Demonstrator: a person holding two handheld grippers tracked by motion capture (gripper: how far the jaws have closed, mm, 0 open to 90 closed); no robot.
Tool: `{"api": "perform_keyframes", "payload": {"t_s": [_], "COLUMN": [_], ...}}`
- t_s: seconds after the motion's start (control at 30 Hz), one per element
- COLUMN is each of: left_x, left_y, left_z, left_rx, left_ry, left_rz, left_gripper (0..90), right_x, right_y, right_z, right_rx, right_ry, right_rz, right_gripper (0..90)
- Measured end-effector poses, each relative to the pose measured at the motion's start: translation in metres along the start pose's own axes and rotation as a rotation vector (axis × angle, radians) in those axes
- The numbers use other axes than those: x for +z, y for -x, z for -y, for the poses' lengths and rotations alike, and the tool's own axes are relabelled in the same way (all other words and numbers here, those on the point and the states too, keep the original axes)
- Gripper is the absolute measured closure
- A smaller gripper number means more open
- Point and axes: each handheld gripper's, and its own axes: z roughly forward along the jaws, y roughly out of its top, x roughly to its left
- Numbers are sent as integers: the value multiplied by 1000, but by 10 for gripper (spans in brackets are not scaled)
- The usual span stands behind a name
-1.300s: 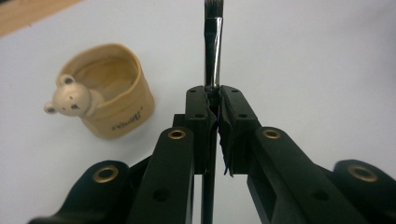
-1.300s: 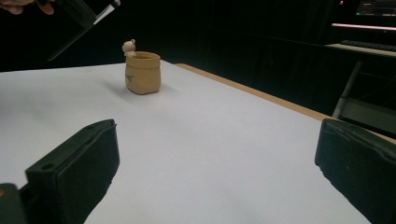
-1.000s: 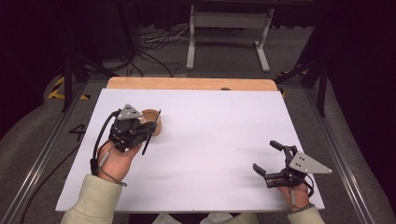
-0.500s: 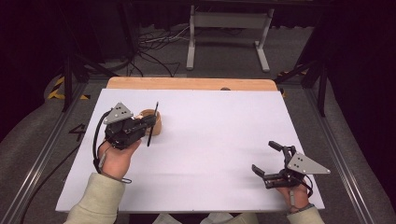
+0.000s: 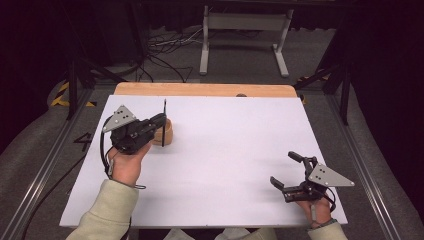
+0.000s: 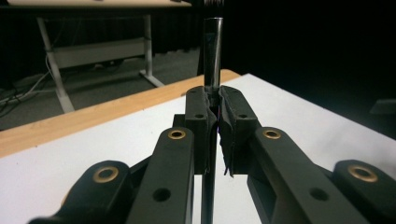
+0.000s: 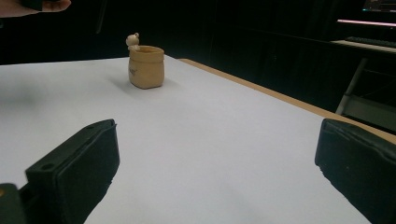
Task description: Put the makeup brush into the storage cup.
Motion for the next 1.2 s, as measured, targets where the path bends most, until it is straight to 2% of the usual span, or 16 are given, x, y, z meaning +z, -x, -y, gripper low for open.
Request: {"api": "perform_keyframes", "payload": {"t_s": [0.17, 0.33, 0.47, 0.53, 0.7, 0.9, 1.2], "left_x": [8, 13, 15, 16, 15, 18, 23], "left_y": [-7, -12, -17, -19, -27, -30, -36], "left_z": [3, 4, 6, 8, 10, 9, 6], "left_rx": [-43, -42, -25, -28, -64, -14, 3], "left_ry": [41, 53, 82, 88, 115, 125, 116], "left_rz": [-1, -13, 15, 12, 8, -6, -24], "left_gripper": [826, 827, 825, 825, 825, 825, 825], "right_x": [1, 1, 0, 0, 0, 0, 0], "right_y": [0, 1, 0, -1, -1, -2, -2], "right_z": [0, 1, 1, 0, 0, 0, 0], "right_rx": [0, 2, 1, -5, -7, -8, -9], "right_ry": [-4, -3, -4, 2, 0, -1, -1], "right_rz": [-2, -3, -2, -1, -4, -4, -7], "right_gripper": [1, 1, 2, 4, 5, 7, 7]}}
